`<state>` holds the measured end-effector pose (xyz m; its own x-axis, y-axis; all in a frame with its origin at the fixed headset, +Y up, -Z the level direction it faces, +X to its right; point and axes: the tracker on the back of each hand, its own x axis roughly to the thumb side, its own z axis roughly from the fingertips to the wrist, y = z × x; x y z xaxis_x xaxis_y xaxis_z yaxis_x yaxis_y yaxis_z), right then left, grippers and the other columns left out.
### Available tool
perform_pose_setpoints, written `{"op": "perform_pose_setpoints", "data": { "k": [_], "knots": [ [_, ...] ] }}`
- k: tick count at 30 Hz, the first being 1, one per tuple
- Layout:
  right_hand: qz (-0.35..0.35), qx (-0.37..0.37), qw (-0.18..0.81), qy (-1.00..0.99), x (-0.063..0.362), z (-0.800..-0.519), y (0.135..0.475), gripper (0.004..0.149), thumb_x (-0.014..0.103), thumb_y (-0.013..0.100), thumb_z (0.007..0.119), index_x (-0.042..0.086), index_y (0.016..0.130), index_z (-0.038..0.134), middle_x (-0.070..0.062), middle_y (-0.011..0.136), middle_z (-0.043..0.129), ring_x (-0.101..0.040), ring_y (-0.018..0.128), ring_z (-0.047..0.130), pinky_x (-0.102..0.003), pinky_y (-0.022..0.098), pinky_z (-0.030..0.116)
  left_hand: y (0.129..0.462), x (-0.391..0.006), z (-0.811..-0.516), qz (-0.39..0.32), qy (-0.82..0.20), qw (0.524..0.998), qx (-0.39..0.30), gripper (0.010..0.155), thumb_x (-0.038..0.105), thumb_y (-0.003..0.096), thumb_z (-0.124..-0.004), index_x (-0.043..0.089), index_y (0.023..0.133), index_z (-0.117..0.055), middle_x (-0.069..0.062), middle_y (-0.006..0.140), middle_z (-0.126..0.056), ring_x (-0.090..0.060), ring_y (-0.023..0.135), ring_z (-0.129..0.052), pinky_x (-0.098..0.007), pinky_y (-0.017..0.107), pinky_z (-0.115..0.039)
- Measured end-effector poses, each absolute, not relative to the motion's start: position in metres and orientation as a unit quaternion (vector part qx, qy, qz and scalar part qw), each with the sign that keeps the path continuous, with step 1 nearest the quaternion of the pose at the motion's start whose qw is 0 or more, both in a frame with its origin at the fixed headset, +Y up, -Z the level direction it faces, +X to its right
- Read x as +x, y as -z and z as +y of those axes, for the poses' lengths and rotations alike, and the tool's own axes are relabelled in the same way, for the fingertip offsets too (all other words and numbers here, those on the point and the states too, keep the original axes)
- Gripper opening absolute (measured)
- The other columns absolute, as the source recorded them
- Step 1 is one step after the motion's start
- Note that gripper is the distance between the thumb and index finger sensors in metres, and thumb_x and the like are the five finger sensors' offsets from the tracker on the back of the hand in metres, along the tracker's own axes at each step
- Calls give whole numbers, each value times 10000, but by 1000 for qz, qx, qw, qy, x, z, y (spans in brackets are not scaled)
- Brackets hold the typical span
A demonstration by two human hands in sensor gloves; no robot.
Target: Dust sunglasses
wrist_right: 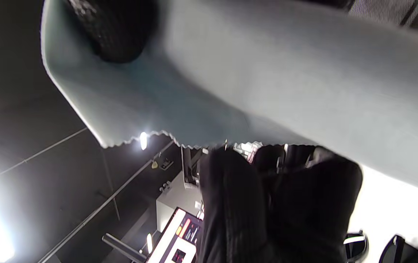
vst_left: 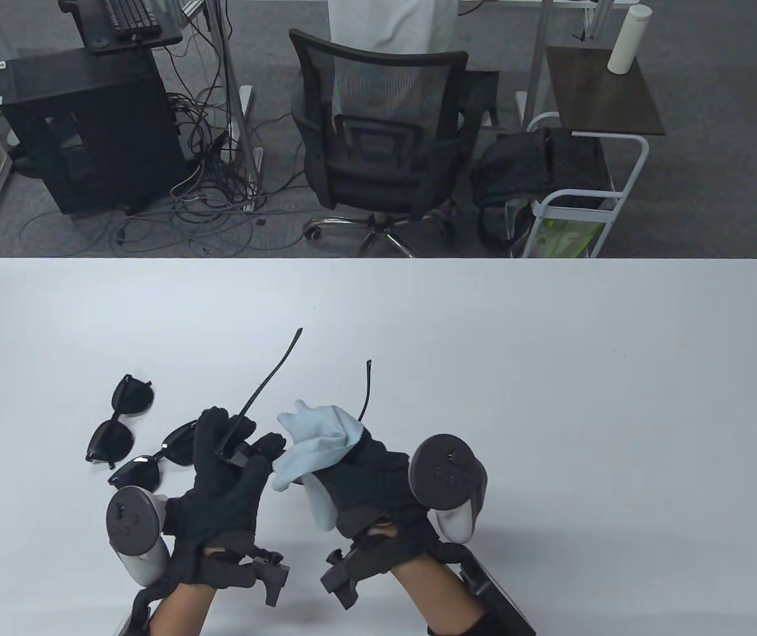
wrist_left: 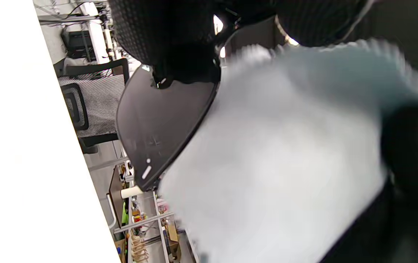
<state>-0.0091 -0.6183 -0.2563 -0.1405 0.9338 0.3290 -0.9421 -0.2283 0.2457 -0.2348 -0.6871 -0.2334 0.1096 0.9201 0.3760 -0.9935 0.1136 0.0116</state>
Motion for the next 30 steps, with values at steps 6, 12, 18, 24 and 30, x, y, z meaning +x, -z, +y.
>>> {"op": "perform_pose_setpoints", "data": {
  "k": [6, 12, 18, 24, 30],
  "knots": [
    [59, 221, 636, -737, -40, -635, 261, 598, 501, 481, 759, 87, 894, 637, -59, 840, 854, -316, 805, 800, -490, 618, 662, 227, -221, -684, -159, -580, 783, 159, 880, 517, 488, -724, 295, 1074, -105, -135, 1105, -383, -216, 921, -842, -383, 664, -787],
    [44, 204, 652, -729, -32, -642, 263, 500, 463, 487, 791, 128, 845, 693, -4, 774, 906, -265, 762, 856, -455, 601, 710, 222, -209, -685, -177, -512, 821, 179, 881, 506, 489, -714, 282, 1065, -86, -150, 1101, -372, -223, 927, -832, -387, 665, -784],
    [128, 152, 757, -622, -12, -651, 271, 422, 419, 511, 783, 148, 826, 711, 25, 742, 931, -227, 737, 890, -421, 600, 738, 220, -202, -684, -190, -493, 830, 181, 879, 506, 483, -733, 293, 1069, -113, -141, 1105, -380, -218, 915, -848, -388, 657, -791],
    [96, 119, 816, -558, 28, -641, 291, 408, 428, 526, 758, 163, 831, 705, 47, 747, 928, -205, 742, 896, -403, 610, 742, 220, -197, -687, -202, -492, 831, 163, 875, 505, 481, -739, 296, 1072, -129, -134, 1105, -389, -214, 913, -854, -388, 658, -791],
    [136, 101, 855, -491, 41, -643, 301, 425, 436, 529, 754, 148, 839, 705, 41, 743, 932, -214, 742, 896, -411, 613, 735, 219, -194, -688, -209, -486, 834, 158, 882, 512, 475, -746, 296, 1079, -140, -142, 1105, -418, -202, 891, -881, -388, 651, -800]
  ]
}}
